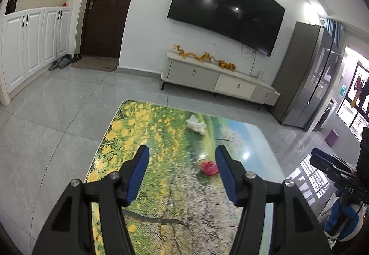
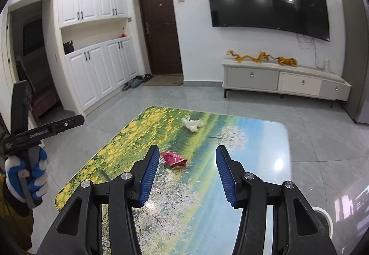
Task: Collect trash
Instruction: 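Move both open tools back over the table toward the last items, then grasp white tissue with left tool while right tool grasps pink snack bag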
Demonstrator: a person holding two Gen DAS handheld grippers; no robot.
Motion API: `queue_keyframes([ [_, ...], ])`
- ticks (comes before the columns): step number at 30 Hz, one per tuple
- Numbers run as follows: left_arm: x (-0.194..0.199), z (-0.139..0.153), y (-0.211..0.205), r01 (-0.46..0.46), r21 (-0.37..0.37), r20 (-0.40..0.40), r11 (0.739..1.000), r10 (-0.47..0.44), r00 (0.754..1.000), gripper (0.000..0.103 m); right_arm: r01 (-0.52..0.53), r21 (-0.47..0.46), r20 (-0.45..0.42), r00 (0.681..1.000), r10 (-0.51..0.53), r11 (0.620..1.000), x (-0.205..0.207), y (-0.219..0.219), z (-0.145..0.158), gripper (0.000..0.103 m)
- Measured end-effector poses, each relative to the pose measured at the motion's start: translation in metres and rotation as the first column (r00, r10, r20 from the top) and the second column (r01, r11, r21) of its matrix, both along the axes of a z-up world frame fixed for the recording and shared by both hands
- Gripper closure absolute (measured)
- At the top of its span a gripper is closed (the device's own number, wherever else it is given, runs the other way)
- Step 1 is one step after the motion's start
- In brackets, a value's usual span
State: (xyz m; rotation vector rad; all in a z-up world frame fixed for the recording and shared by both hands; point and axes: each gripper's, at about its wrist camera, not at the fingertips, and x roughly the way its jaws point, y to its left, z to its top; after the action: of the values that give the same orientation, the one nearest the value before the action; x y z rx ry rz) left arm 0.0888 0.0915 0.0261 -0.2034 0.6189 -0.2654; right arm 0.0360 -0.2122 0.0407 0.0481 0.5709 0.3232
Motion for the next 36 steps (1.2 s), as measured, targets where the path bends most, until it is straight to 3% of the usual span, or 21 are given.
queue_keyframes([
  [7,0.055,-0.034,0.0,0.014,-0.011,-0.072,1.0,-0.015,0.997,0.045,-0.11,-0.019,-0.096,0.99,0.108,0.994,0.057,0.035,-0.048,0.052],
  [14,0.129,-0.069,-0.018,0.064,0.009,-0.132,0.998,-0.062,0.989,0.045,-0.248,-0.066,-0.158,0.959,0.236,0.966,0.121,0.077,-0.1,0.045],
  [23,0.234,-0.099,-0.07,0.164,-0.005,-0.173,0.986,-0.163,0.971,0.038,-0.358,-0.094,-0.211,0.919,0.332,0.929,0.176,0.096,-0.145,0.043],
  [25,0.252,-0.106,-0.085,0.191,-0.013,-0.186,0.981,-0.19,0.964,0.038,-0.355,-0.081,-0.232,0.915,0.329,0.931,0.181,0.094,-0.153,0.049],
  [27,0.268,-0.116,-0.1,0.206,-0.016,-0.206,0.979,-0.204,0.957,0.038,-0.353,-0.053,-0.265,0.907,0.327,0.934,0.183,0.089,-0.159,0.078],
  [35,0.29,-0.151,-0.15,0.255,0.05,-0.262,0.966,-0.234,0.936,0.039,-0.3,0.011,-0.287,0.913,0.291,0.954,0.169,0.06,-0.16,0.081],
  [36,0.289,-0.154,-0.155,0.255,0.064,-0.267,0.965,-0.229,0.936,0.046,-0.292,0.026,-0.286,0.914,0.287,0.956,0.165,0.055,-0.159,0.081],
])
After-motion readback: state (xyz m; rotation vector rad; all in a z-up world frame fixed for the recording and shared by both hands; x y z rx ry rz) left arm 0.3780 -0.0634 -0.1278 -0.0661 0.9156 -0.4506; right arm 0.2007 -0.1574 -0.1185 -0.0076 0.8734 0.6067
